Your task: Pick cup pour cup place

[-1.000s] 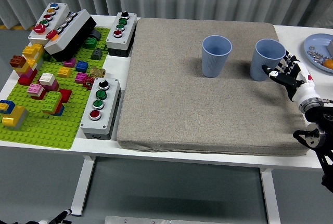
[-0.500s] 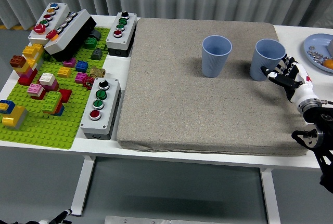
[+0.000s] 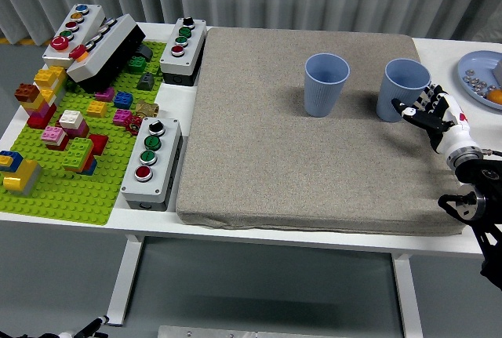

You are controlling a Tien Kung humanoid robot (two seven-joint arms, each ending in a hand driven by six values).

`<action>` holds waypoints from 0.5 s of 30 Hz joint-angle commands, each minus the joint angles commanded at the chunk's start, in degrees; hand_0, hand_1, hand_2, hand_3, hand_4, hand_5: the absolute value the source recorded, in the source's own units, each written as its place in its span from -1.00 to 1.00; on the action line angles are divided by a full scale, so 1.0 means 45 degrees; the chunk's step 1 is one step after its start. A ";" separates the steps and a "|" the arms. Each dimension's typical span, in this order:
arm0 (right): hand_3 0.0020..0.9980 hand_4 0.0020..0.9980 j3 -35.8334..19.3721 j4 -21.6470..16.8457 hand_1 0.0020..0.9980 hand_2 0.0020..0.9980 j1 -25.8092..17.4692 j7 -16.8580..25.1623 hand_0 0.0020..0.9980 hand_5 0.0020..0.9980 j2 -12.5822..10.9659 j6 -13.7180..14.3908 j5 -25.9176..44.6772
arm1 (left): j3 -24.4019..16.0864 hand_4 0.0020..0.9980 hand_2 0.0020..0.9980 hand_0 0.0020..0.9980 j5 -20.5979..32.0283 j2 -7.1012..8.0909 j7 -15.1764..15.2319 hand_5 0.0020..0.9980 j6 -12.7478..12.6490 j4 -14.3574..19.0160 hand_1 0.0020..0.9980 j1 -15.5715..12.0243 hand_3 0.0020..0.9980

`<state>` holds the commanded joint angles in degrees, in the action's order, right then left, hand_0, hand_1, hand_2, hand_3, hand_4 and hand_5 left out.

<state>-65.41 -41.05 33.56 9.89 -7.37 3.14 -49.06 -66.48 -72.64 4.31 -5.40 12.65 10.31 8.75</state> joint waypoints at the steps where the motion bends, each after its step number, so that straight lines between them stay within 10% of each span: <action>1: 0.84 0.60 0.0006 0.0033 0.81 0.97 0.0034 -0.0012 0.84 -0.60 -0.0002 -0.0043 -0.0052 | 0.0009 0.27 0.83 0.66 0.0009 0.0001 0.0003 1.00 -0.0001 0.0000 0.68 0.0009 0.64; 15: 0.97 0.61 -0.0047 0.0232 0.91 1.00 0.0144 -0.0233 0.97 -0.58 0.0044 -0.0145 -0.0392 | 0.0044 0.27 0.83 0.66 0.0032 0.0007 0.0007 1.00 -0.0007 0.0000 0.68 0.0055 0.64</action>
<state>-65.62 -40.00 34.20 8.84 -7.17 2.49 -50.82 -66.28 -72.50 4.35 -5.37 12.62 10.31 9.00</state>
